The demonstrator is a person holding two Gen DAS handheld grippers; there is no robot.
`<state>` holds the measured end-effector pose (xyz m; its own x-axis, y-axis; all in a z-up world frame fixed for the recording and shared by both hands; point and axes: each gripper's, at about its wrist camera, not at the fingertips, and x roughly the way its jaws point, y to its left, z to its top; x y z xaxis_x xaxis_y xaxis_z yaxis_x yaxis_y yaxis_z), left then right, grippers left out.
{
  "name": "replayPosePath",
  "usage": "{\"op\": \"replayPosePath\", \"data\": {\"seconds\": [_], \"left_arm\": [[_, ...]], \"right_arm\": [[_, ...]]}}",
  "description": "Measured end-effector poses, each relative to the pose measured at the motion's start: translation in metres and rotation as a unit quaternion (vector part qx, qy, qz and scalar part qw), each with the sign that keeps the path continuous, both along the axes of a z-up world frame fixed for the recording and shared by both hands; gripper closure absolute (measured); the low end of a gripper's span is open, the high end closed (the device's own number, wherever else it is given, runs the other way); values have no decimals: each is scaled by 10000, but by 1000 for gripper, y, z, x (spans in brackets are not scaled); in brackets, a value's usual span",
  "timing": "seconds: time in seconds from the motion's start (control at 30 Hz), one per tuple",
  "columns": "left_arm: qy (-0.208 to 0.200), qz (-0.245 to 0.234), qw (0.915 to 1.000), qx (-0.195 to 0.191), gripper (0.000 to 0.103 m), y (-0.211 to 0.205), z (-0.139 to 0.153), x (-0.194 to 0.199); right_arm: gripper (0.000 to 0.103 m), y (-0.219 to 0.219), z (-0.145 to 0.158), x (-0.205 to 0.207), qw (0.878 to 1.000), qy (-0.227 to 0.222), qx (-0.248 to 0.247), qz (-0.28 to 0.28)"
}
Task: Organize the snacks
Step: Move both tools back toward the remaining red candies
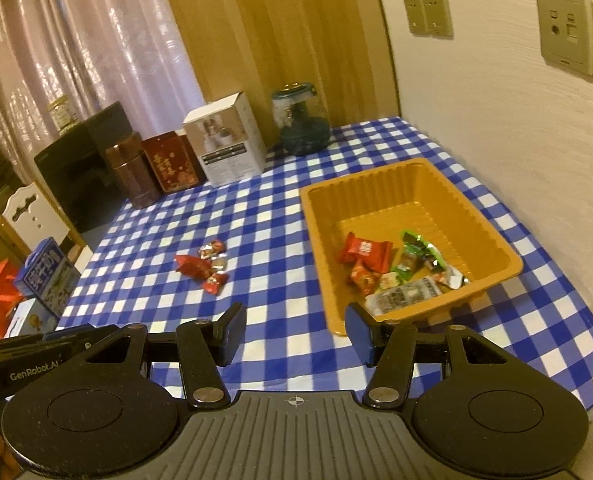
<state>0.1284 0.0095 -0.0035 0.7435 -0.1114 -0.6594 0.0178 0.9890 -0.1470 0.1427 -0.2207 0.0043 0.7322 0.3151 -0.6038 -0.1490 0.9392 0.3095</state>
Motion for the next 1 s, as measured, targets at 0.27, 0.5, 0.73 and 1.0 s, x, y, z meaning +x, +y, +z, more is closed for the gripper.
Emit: {"op": "replayPosePath", "data": {"seconds": [0.27,0.5,0.73,1.0], "left_arm": [[4,90,9999,-68,64,8,-1,-4],[-2,125,9999,-107,64,12,-2,-4],[-4,227,9997,-131,61,20,-6,-1],[43,323,9994,-66,59,36,-14,8]], "right_arm": [[48,15,-1,0,9999,4,-33,132],[48,24,-5,3,9998,99,-105,141],[48,41,-14,9,9991,253,-261,234],[48,66,-25,23,9982,359,-337,349]]}}
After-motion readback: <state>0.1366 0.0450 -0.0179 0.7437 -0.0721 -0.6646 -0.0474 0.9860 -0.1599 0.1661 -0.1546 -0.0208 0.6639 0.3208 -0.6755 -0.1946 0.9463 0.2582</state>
